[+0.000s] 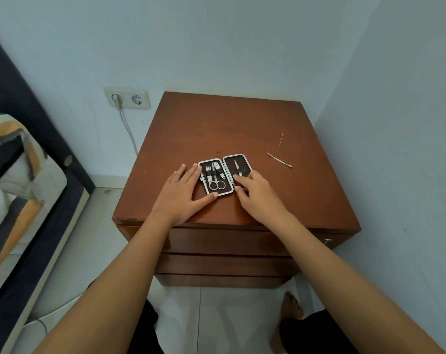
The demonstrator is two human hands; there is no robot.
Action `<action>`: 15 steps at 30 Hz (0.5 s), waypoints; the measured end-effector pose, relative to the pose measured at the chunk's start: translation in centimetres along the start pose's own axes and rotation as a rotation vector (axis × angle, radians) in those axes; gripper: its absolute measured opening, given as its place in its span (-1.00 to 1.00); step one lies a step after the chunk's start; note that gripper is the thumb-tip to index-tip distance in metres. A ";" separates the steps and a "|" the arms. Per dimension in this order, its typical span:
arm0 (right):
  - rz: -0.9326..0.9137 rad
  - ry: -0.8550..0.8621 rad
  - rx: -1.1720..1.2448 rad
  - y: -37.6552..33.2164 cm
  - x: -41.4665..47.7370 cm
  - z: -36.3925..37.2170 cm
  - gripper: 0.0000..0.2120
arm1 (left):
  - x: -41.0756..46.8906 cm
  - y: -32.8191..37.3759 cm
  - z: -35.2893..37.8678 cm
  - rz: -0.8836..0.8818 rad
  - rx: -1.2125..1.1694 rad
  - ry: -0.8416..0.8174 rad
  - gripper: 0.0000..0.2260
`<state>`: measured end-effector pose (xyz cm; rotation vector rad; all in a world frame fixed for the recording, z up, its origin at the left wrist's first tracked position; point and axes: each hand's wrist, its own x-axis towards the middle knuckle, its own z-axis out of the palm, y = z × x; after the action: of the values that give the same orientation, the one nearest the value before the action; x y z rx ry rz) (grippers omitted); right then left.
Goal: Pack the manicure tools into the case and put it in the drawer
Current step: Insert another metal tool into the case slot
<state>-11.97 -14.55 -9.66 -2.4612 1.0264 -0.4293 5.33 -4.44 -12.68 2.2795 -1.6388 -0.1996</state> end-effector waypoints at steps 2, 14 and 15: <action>-0.032 0.050 0.004 0.3 -0.6 -0.2 -0.71 | 0.0 0.0 0.0 0.002 0.000 0.002 -0.13; -0.166 0.053 -0.347 1.3 -0.8 0.6 -0.63 | 0.0 0.0 0.0 0.001 -0.003 0.000 -0.13; -0.161 0.048 -0.335 1.3 -0.8 0.5 -0.63 | 0.0 0.0 0.0 0.001 -0.005 0.002 -0.13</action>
<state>-13.08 -14.65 -10.87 -2.8581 0.9900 -0.3950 5.32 -4.47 -12.67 2.2749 -1.6366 -0.2009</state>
